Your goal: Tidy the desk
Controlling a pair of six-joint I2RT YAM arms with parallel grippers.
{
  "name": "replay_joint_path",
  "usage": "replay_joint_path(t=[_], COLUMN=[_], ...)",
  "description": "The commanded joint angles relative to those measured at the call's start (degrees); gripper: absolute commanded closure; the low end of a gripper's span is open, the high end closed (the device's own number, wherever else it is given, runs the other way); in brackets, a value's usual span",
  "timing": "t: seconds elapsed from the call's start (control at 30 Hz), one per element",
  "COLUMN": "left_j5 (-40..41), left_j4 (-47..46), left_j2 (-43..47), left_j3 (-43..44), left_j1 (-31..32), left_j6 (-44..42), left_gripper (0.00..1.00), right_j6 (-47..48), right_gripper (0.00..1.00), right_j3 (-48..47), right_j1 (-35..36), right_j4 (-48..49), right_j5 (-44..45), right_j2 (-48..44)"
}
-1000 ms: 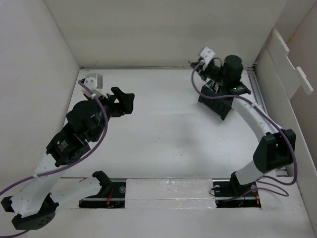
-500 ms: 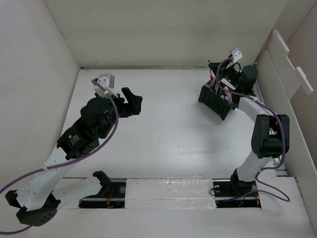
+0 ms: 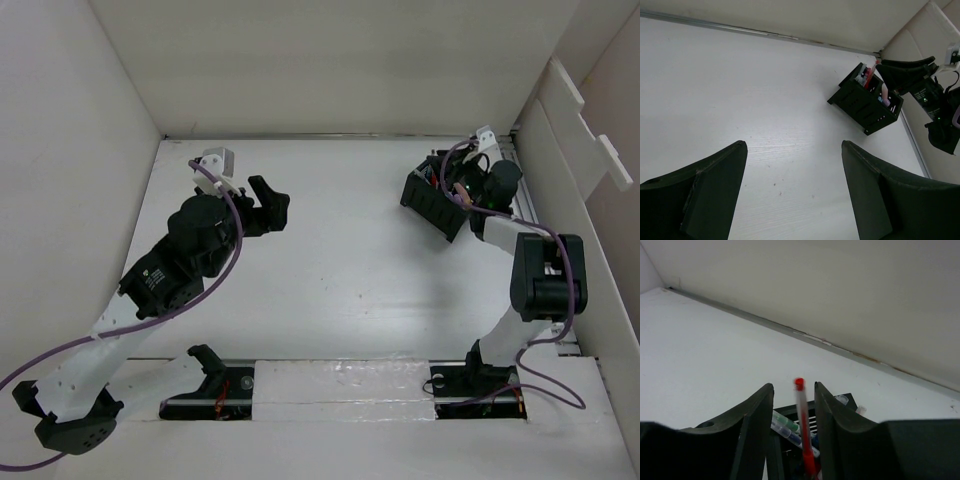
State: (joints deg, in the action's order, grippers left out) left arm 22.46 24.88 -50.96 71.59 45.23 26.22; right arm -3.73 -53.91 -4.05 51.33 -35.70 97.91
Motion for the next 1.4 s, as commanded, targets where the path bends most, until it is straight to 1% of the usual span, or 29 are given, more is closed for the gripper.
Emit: replay_joint_path(t=[0.0,0.03,0.1,0.13,0.2,0.23,0.27,0.3,0.33,0.37,0.4,0.43,0.47,0.5,0.53,0.6,0.63,0.67,0.7,0.73,0.8,0.83,0.97,1.0,1.1,1.23,1.37], left_j5=[-0.3,-0.4,-0.5,-0.5,-0.6,-0.6,-0.5,-0.6,-0.6,-0.6,-0.5,-0.4,-0.3,-0.3,-0.3,0.0,0.3,0.6,1.0,1.4,1.8,2.1,3.1,3.3,2.2,1.1,0.4], left_j4=[-2.1,-2.1,-2.2,-2.4,-2.6,-2.8,-3.0,-3.1,-3.1,-2.9,-3.0,-2.9,-2.9,-3.0,-2.8,-2.1,-1.9,-1.6,-1.4,-1.2,-1.2,-1.0,1.6,2.1,2.4,1.0,0.4], left_j2=[0.2,0.2,0.1,0.1,0.1,0.2,0.2,0.1,0.1,0.1,0.0,0.1,0.2,0.1,0.1,0.3,0.5,0.9,1.7,2.3,4.2,4.8,6.9,7.4,8.5,9.5,9.2], left_j3=[-0.8,-0.8,-1.0,-1.1,-1.3,-1.3,-1.3,-0.9,-0.9,-0.5,-0.2,0.0,0.6,0.8,1.2,1.8,1.8,1.5,1.3,0.9,-0.5,-1.0,-3.3,-3.7,-6.5,-8.3,-9.0], left_j1=[-0.2,-0.2,-0.2,-0.2,-0.2,-0.2,-0.2,-0.2,-0.2,-0.2,-0.2,-0.2,-0.2,-0.2,-0.2,-0.2,-0.2,-0.2,-0.2,-0.2,-0.2,-0.2,-0.2,-0.2,-0.2,-0.2,-0.2], left_j6=[0.9,1.2,1.4,1.6,1.8,1.9,2.1,2.1,2.1,2.1,2.1,2.1,2.1,2.1,2.2,2.8,3.0,3.2,3.5,3.8,4.2,4.7,7.0,7.5,9.1,9.6,9.8], left_gripper=[0.28,0.28,0.28,0.28,0.28,0.28,0.28,0.28,0.28,0.27,0.27,0.27,0.27,0.27,0.27,0.27,0.27,0.27,0.27,0.27,0.27,0.27,0.27,0.28,0.28,0.29,0.29], right_j6=[-0.4,0.1,0.6,1.6,2.4,3.0,3.0,5.5,6.5,7.8,9.2,12.0,13.6,14.9,17.6,19.9,22.2,23.3,24.2,25.3,24.8,24.0,21.0,20.4,17.8,17.8,17.9], right_gripper=[0.55,0.47,0.41,0.36,0.31,0.27,0.25,0.24,0.24,0.22,0.22,0.15,0.14,0.02,0.00,0.00,0.00,0.00,0.00,0.00,0.00,0.00,0.00,0.00,0.00,0.00,0.00], right_j3=[0.2,-0.1,-2.1,-2.7,-3.9,-5.3,-5.9,-6.8,-7.3,-7.9,-8.3,-8.5,-8.3,-8.0,-7.4,-3.9,-2.7,-0.7,0.2,1.3,4.9,6.4,13.7,15.0,19.4,19.8,20.1], right_j1=[-0.3,-0.3,-0.3,-0.8,-0.8,-0.8,-0.8,0.5,0.5,1.9,3.0,4.2,5.6,9.0,11.0,15.8,21.1,23.6,26.0,30.1,33.5,36.4,43.0,43.9,46.6,46.6,46.6], right_j4=[4.9,4.4,1.6,0.7,-2.4,-3.7,-4.9,-9.3,-9.3,-11.3,-16.1,-18.5,-20.5,-25.2,-28.0,-33.9,-36.3,-38.5,-42.8,-45.0,-48.4,-49.1,-51.2,-53.7,-54.3,-55.7,-58.5], right_j5=[0.7,0.5,0.1,-0.1,-0.3,-0.5,-0.8,-1.1,-1.3,-1.5,-1.6,-1.6,-1.7,-2.1,-1.7,0.5,3.5,5.0,6.6,9.5,11.7,12.8,18.2,19.5,24.0,27.1,28.2], right_j2=[-3.9,-4.3,-5.9,-6.4,-8.9,-9.7,-10.8,-13.9,-14.0,-15.3,-17.8,-19.4,-20.8,-24.1,-26.1,-30.5,-34.3,-36.1,-37.6,-40.3,-42.8,-44.0,-49.8,-50.4,-53.7,-54.3,-53.4])
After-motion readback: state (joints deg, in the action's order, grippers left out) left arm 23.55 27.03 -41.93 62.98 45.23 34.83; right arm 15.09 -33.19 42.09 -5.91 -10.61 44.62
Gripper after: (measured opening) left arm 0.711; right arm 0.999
